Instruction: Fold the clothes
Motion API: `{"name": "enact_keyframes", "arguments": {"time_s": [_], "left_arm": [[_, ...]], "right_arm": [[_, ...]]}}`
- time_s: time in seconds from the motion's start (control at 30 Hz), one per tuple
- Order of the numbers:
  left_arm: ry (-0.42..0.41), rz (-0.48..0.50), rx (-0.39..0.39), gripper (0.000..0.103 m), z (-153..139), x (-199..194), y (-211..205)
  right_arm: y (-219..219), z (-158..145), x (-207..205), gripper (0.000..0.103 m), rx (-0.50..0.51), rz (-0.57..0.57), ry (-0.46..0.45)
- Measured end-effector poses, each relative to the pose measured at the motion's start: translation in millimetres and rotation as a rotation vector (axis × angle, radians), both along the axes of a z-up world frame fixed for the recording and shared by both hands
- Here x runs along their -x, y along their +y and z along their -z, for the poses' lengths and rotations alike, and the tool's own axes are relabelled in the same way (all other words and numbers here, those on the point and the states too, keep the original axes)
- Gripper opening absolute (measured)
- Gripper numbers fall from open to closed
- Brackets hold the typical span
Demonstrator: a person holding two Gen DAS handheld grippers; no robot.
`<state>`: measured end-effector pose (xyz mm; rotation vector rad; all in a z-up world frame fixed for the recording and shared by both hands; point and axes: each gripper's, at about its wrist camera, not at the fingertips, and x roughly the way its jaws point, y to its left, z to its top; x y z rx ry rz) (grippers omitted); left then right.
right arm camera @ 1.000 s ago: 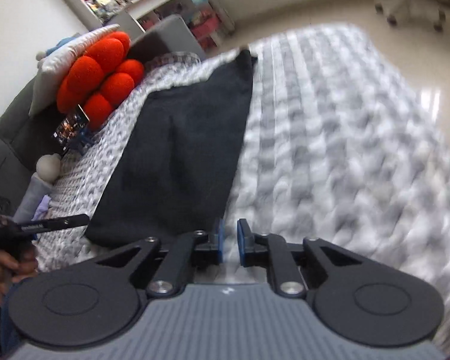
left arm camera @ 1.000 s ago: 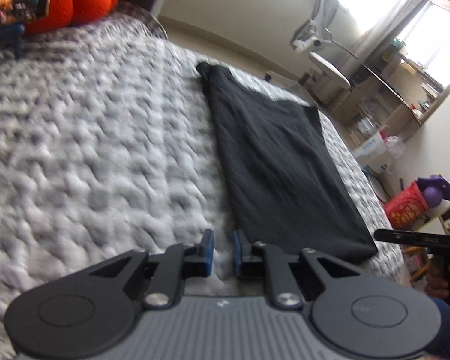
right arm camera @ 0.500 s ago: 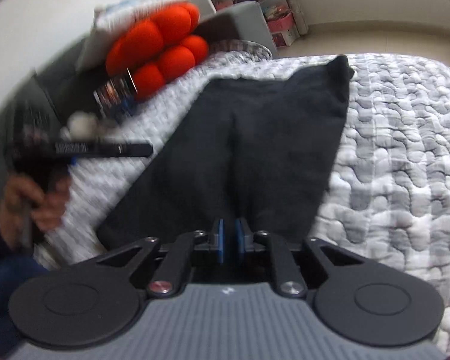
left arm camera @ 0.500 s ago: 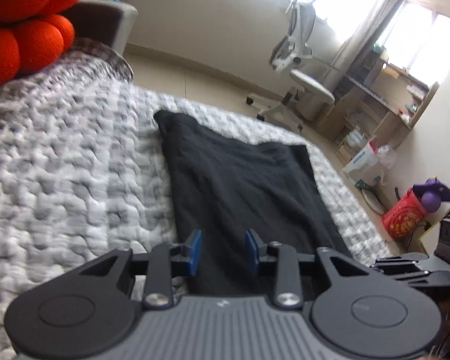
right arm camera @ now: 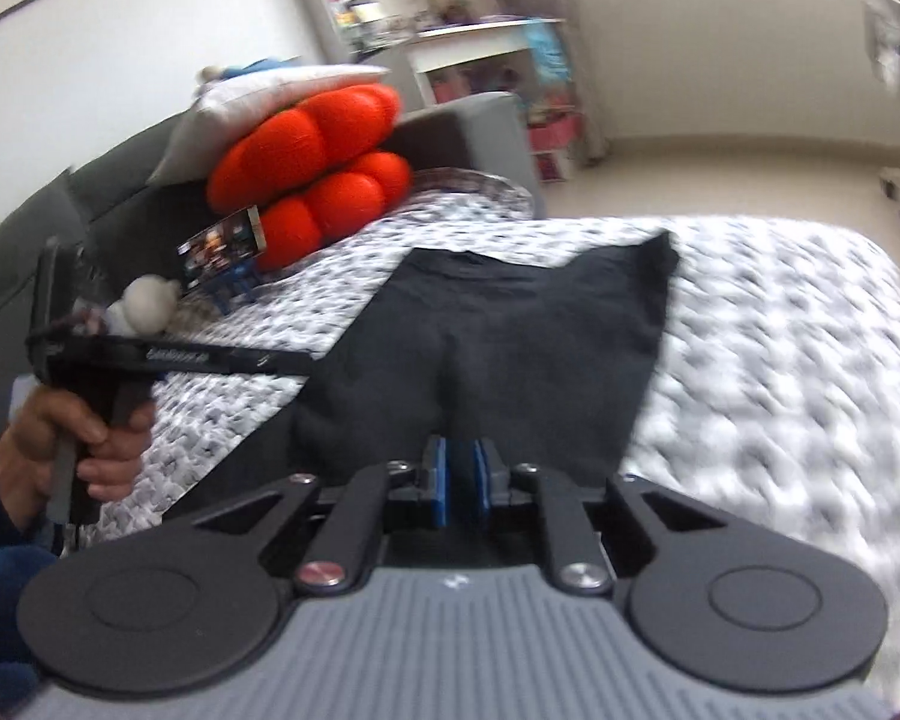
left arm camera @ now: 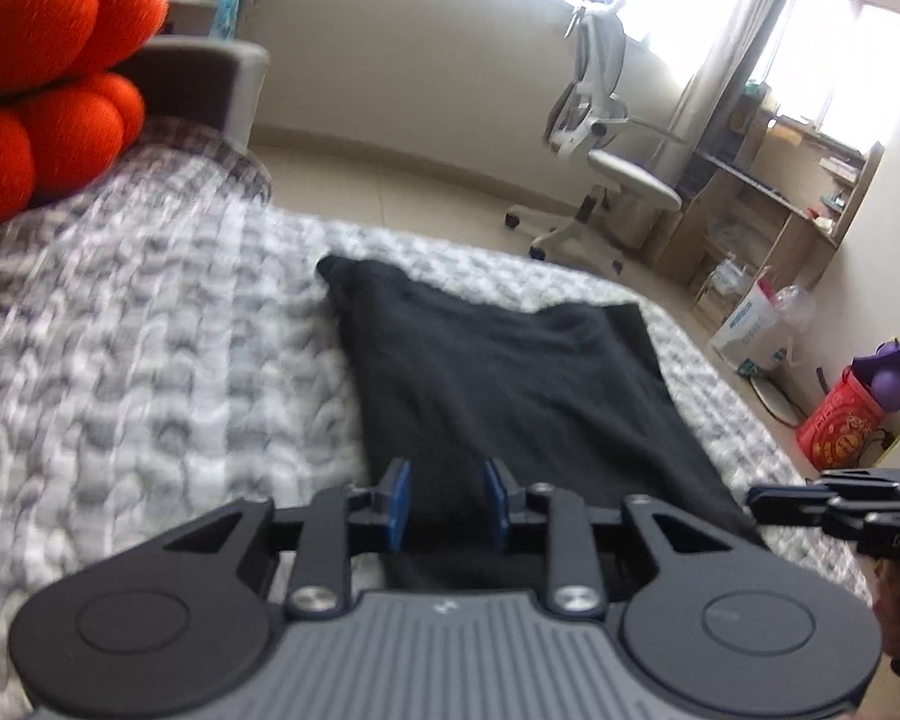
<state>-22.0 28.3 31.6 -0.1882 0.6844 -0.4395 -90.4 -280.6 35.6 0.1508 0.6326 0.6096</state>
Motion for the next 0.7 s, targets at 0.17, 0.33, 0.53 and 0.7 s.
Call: {"name": "enact_keyframes", "arguments": {"time_s": [0.17, 0.33, 0.53, 0.7], "left_arm": [[-0.005, -0.008, -0.041, 0.030, 2.5, -19.7, -17.1], [0.012, -0.033, -0.068, 0.030, 11.5, -36.3, -19.8], [-0.018, -0.052, -0.058, 0.030, 5.6, -53.2, -18.1], [-0.045, -0.060, -0.037, 0.030, -0.4, -72.7, -17.0]], "right_arm": [[20.4, 13.4, -33.8, 0.016, 0.076, -0.049, 0.018], [7.2, 18.8, -53.0, 0.004, 0.092, 0.028, 0.028], [-0.3, 10.0, -76.3, 0.015, 0.092, 0.109, 0.003], [-6.7, 4.4, -104.0, 0.018, 0.035, 0.165, -0.009]]}}
